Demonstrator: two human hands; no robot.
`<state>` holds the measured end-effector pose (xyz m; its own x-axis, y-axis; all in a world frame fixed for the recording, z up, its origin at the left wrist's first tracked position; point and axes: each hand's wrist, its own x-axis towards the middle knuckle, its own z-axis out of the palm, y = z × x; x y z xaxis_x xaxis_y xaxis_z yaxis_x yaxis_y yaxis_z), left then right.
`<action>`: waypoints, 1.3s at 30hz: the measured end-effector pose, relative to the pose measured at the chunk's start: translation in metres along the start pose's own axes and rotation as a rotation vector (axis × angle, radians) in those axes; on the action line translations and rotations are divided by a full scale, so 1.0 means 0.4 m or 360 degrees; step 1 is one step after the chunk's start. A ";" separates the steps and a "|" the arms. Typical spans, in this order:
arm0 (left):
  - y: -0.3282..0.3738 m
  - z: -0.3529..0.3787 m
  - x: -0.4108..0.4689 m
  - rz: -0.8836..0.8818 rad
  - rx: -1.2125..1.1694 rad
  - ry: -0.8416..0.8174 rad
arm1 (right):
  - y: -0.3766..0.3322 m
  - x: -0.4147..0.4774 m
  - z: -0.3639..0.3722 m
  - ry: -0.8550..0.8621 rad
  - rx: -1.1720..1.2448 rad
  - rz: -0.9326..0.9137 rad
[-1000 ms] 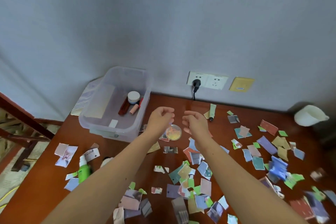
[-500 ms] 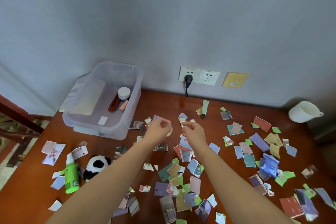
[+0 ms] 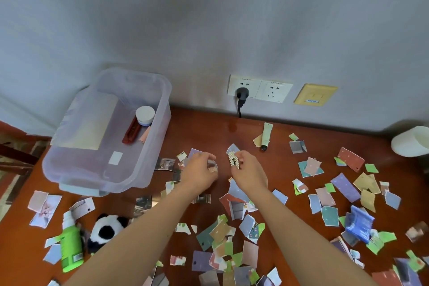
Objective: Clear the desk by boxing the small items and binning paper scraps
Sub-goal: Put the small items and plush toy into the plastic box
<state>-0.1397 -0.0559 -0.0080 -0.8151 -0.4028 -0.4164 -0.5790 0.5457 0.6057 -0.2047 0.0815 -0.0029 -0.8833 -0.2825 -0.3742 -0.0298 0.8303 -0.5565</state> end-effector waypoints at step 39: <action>0.011 -0.047 -0.045 0.0029 -0.0108 0.0175 | -0.081 -0.026 0.008 -0.0093 0.0431 0.0070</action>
<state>-0.1272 -0.0600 0.0150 -0.8164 -0.4737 -0.3303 -0.5588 0.5039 0.6586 -0.1929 0.0562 0.0168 -0.8521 -0.2831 -0.4402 0.1409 0.6860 -0.7138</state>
